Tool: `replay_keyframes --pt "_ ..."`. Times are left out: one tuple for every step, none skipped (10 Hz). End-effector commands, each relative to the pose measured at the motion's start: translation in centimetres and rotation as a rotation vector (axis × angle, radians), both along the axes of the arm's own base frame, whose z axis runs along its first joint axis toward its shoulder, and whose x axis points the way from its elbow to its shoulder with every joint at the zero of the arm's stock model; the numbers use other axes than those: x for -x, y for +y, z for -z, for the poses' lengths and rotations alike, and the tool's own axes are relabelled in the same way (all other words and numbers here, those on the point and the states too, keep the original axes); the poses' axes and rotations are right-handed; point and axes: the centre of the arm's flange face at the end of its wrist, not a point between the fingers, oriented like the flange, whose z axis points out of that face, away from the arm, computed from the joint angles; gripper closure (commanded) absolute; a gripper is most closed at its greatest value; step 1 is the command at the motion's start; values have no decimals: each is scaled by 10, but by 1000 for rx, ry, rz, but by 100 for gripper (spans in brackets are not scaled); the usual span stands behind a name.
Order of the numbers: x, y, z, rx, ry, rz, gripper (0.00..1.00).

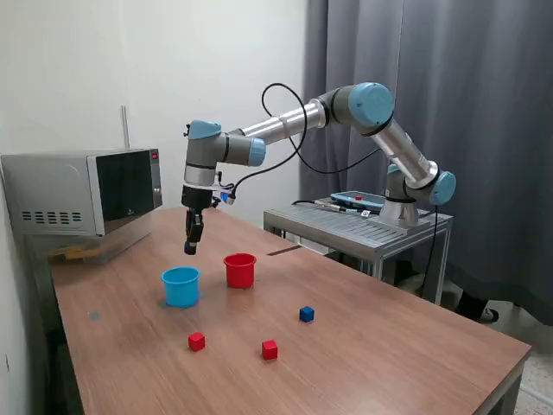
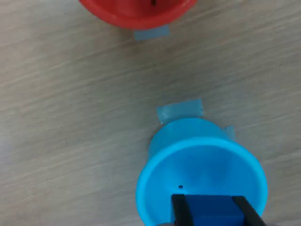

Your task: Place red objects in the red bin, and blue objects in the blue bin.

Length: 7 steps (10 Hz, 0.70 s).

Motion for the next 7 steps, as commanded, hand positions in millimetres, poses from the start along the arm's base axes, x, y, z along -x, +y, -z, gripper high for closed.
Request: replay_keyframes --pt "9 -2 9 -2 -1 -30 100" --pt "11 -3 13 -1 -6 -35 100" --pt "12 -2 17 0 -10 -35 100" --pt "14 -3 22 -1 -15 -51 100" --pt "16 -5 23 -3 -14 -61 100" --pt "16 -5 24 -2 -16 -62 100" --pt "15 -5 25 -2 -19 -75 100"
